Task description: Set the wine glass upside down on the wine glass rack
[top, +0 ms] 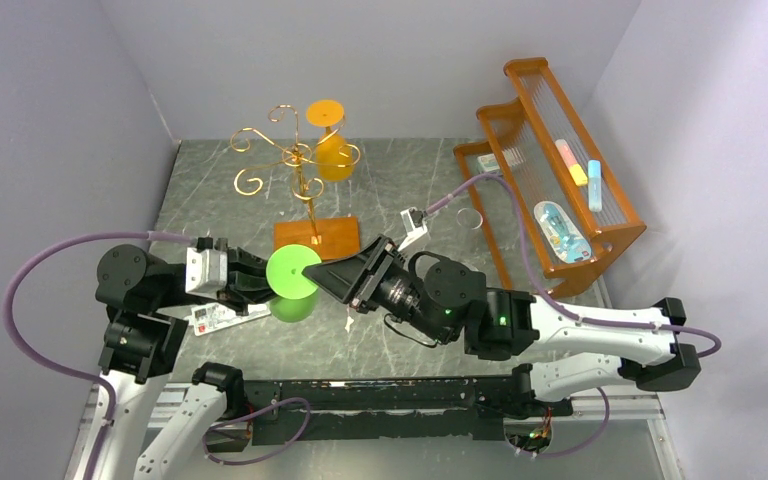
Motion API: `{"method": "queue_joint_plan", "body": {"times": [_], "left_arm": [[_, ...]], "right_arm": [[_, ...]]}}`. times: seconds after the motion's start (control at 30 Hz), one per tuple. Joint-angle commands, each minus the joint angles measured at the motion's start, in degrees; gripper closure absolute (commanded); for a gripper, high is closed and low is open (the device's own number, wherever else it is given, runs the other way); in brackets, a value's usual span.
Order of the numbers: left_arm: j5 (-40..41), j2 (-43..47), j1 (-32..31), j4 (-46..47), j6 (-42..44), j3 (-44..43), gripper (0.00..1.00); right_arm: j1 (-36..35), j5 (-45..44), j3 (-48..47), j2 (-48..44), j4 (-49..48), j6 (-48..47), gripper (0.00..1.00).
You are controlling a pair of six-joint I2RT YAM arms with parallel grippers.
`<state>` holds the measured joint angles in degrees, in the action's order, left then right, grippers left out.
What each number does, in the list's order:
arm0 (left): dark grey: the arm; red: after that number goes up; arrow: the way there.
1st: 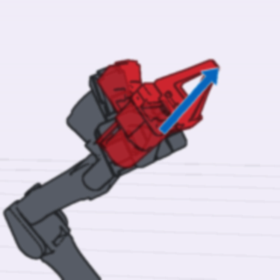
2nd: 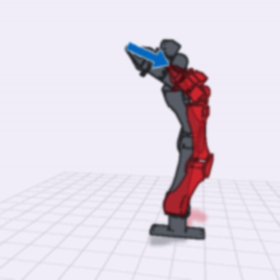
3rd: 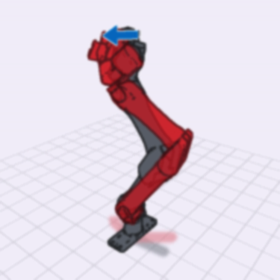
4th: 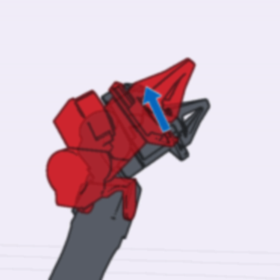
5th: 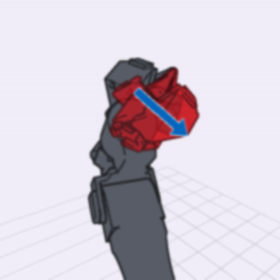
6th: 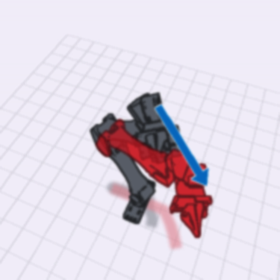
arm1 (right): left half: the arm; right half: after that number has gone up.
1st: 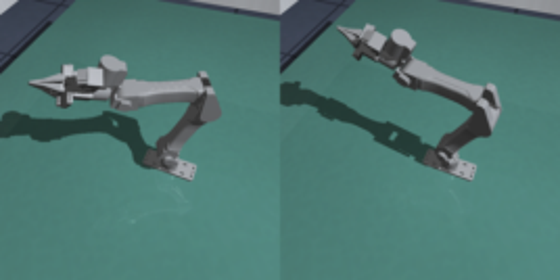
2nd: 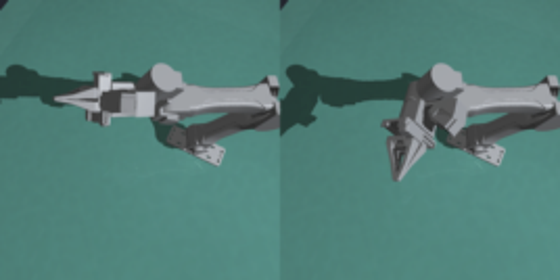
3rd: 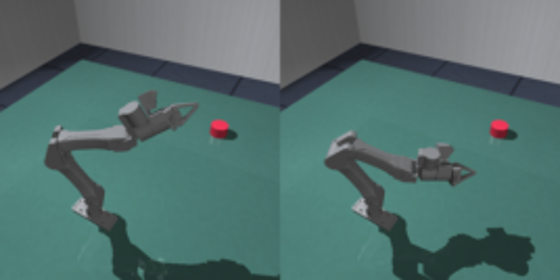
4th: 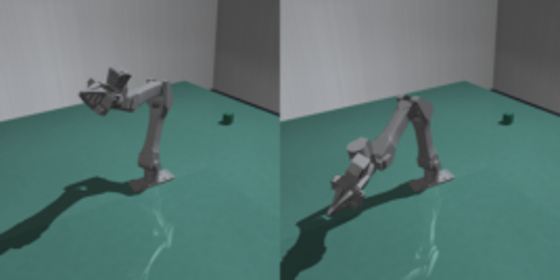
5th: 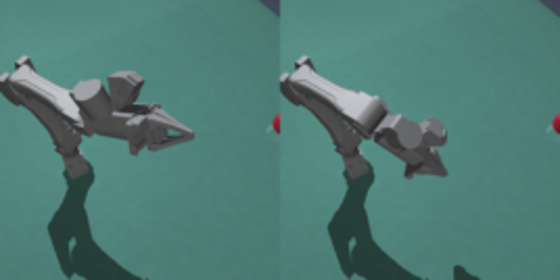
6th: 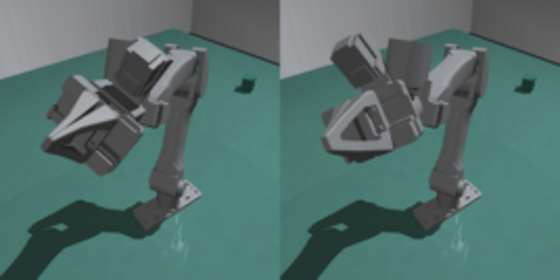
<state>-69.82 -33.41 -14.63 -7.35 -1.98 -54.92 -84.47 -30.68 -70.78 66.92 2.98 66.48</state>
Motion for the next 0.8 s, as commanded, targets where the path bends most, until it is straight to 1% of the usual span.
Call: {"method": "queue_joint_plan", "body": {"times": [0.0, 0.13, 0.17, 0.2, 0.23, 0.3, 0.37, 0.4, 0.47, 0.53, 0.57, 0.63, 0.7, 0.77], "left_arm": [[-3.03, 1.57, -0.22, 2.05, 0.28, 0.36, 0.95], [-2.76, 2.74, -0.22, -0.15, 0.82, 0.95, 0.95], [-1.88, 3.12, -0.22, -0.93, 0.83, 1.00, 0.90], [-1.12, 3.43, -0.18, -1.71, 0.71, 0.96, 0.82], [-0.52, 3.84, -0.17, -2.18, 0.63, 1.00, 0.71], [0.96, 4.89, -0.22, -2.75, -0.62, 1.20, 0.51], [4.74, 5.90, -0.18, -5.45, -0.72, 0.66, 0.37], [6.48, 6.32, -0.21, -7.55, -0.53, 0.11, 0.31], [11.77, 6.68, -0.41, -14.57, 1.04, -1.27, 0.22], [17.60, 6.52, -0.65, -17.32, 0.07, -1.76, 0.16], [18.87, 6.26, -0.66, -17.53, -2.23, -1.85, 0.14], [18.38, 5.76, -0.65, -16.50, -7.29, -2.11, 0.12], [18.41, 6.20, -0.66, -14.63, -13.31, -2.30, 0.07], [21.28, 7.35, -0.65, -13.66, -19.21, -2.93, 0.06]], "right_arm": [[1.40, 0.93, 2.69, -0.10, -2.67, 4.62, 0.68], [1.91, 3.27, 4.90, -0.48, -8.00, 5.02, 0.81], [2.04, 4.07, 5.41, -0.69, -8.80, 5.75, 0.89], [2.48, 5.21, 5.87, -0.95, -9.50, 6.74, 0.98], [2.97, 6.33, 6.43, -1.32, -10.17, 7.64, 1.00], [3.27, 6.89, 7.47, -2.51, -11.14, 8.92, 1.00], [3.38, 5.72, 8.01, -3.91, -11.23, 9.06, 1.00], [3.41, 4.86, 7.96, -4.49, -10.79, 8.88, 1.00], [3.42, 3.15, 7.65, -5.45, -9.38, 8.49, 1.00], [3.36, 1.56, 7.39, -6.27, -8.45, 7.68, 1.00], [3.41, 0.69, 7.15, -6.49, -7.84, 7.29, 1.00], [3.49, -0.74, 6.73, -7.10, -6.07, 6.53, 1.00], [3.43, -2.00, 7.00, -8.09, -5.22, 5.67, 1.00], [3.49, -3.32, 7.50, -9.04, -4.43, 5.01, 1.00]]}}
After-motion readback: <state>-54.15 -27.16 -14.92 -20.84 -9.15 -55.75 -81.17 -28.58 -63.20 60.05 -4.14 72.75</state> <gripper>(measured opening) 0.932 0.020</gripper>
